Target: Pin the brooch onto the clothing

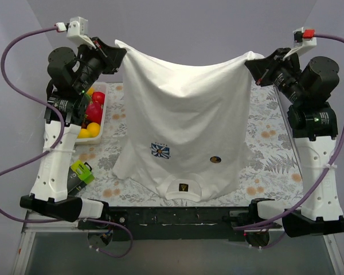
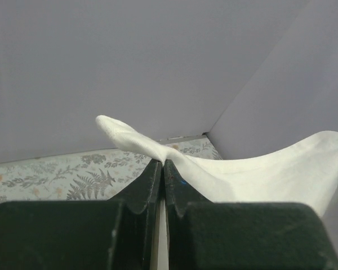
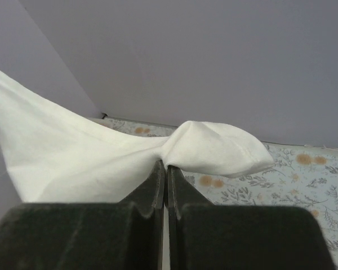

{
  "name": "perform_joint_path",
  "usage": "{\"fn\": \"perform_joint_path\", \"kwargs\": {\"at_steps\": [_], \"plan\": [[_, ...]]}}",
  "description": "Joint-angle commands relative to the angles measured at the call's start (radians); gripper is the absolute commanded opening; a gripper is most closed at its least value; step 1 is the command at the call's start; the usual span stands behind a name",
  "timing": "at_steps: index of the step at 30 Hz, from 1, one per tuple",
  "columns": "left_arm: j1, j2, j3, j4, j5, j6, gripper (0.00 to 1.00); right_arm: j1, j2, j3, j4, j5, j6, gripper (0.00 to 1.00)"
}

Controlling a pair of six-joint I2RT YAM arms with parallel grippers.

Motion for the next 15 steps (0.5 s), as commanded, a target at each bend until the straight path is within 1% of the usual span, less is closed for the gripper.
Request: {"fn": "perform_joint_path", "kwargs": {"at_steps": [1, 6, 8, 15], "plan": [[0.0, 0.003, 0.035, 0.031, -0.022, 0.001, 0.0, -0.002, 0.012, 0.086, 0.102, 0.008, 0.0, 0.01], [0.0, -0.023, 0.085, 0.027, -0.022, 0.011, 0.0, -0.004, 0.015, 0.173, 0.091, -0.012, 0.003, 0.01], [-0.001, -0.04, 0.095, 0.022, -0.023, 0.012, 0.0, -0.004, -0.005, 0.181, 0.093, -0.021, 0.014, 0.01], [-0.001, -0.142, 0.078, 0.005, -0.008, 0.006, 0.0, -0.004, -0.122, 0.129, 0.114, -0.038, 0.023, 0.01]]}}
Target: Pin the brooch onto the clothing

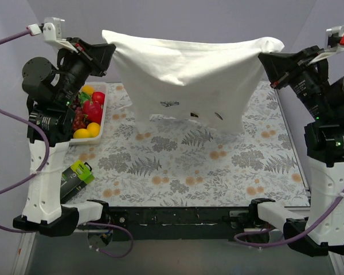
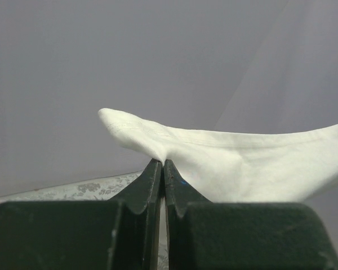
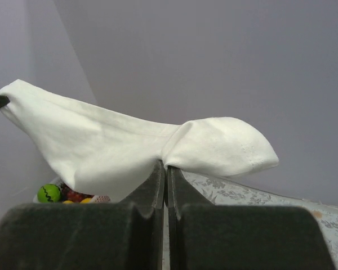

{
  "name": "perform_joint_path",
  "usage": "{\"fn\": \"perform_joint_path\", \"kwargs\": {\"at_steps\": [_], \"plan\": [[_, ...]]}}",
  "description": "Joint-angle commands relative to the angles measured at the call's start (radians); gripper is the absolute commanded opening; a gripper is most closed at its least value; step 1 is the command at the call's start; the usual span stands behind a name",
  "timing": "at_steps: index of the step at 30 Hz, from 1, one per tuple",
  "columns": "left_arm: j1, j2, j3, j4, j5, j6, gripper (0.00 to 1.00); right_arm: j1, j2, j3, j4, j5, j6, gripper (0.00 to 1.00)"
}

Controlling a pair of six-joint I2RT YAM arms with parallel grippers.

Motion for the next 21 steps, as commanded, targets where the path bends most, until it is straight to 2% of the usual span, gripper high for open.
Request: {"fn": "perform_joint_path", "kwargs": {"at_steps": [1, 13, 17, 21], "plan": [[0.0, -0.118, 0.02, 0.018, -0.002, 0.004, 0.0, -0.002, -0.101, -0.004, 0.093, -0.019, 0.011, 0.01], [0.0, -0.227, 0.03, -0.059, 0.069, -0.013, 0.0, -0.002, -0.228, -0.016, 0.016, -0.019, -0.021, 0.01], [0.0, -0.227, 0.046, -0.074, 0.064, -0.01, 0.0, -0.002, -0.234, -0.008, 0.009, -0.009, -0.027, 0.01], [0.0, -0.185, 0.049, -0.097, 0.052, 0.0, 0.0, -0.002, -0.241, -0.083, 0.035, 0.031, -0.033, 0.01]]}}
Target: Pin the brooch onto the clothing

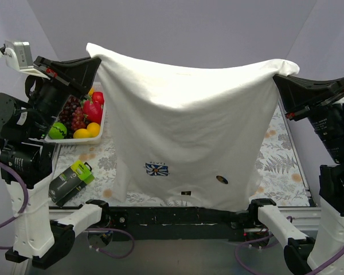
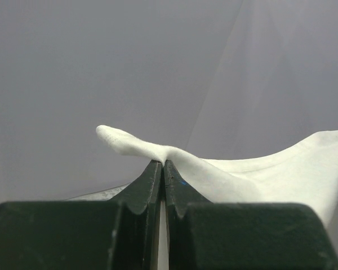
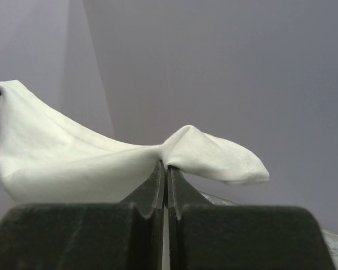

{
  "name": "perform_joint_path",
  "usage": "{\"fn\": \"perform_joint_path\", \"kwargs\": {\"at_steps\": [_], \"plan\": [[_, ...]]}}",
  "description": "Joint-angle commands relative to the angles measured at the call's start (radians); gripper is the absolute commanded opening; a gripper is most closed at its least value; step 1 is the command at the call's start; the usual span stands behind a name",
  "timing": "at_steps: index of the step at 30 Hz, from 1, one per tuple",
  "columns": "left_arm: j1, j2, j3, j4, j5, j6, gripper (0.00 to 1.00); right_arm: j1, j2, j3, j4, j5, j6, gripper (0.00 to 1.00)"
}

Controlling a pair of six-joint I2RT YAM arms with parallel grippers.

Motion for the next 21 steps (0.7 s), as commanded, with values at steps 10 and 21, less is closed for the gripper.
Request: {"fn": "perform_joint_path", "kwargs": {"at_steps": [10, 21], "plan": [[-0.001, 0.088, -0.402, 0.16, -0.097, -0.036, 0.0, -0.002, 0.026, -0.5, 0.256, 0.068, -0.005, 0.01], [0.002, 0.298, -0.714, 0.516, -0.248, -0.07, 0.0, -0.002, 0.264, -0.728, 0.503, 0.064, -0.022, 0.01]]}}
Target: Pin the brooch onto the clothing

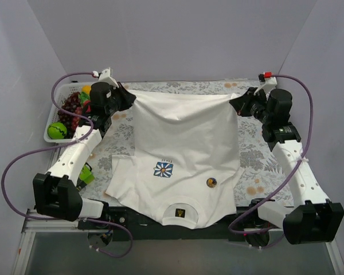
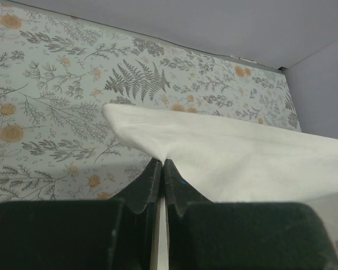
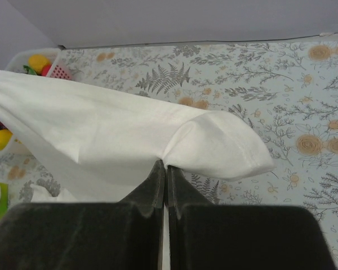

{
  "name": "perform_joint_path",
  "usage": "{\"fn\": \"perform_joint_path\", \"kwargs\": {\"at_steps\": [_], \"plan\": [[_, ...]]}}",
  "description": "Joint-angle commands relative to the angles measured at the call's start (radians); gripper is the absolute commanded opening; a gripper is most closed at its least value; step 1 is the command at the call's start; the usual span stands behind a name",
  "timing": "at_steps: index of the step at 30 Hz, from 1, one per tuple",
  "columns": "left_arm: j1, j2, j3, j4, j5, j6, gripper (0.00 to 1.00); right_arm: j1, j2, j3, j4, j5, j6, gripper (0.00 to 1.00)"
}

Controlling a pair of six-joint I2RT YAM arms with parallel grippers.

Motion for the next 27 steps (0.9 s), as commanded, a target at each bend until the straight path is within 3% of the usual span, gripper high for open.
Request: {"fn": "perform_joint_path", "kwargs": {"at_steps": [1, 5, 27], "plan": [[0.003, 0.025, 0.008, 0.222, -0.096, -0.011, 0.0, -0.002, 0.085, 0.017, 0.232, 0.008, -0.022, 0.01], [0.005, 0.098, 0.026, 0.291, -0.119, -0.014, 0.0, -0.004, 0.2, 0.062, 0.265, -0.007, -0.048, 0.01], [0.085, 0.507, 0.293, 0.274, -0.156, 0.028, 0.0, -0.012, 0.794, 0.451, 0.273, -0.082, -0.089, 0.01]]}}
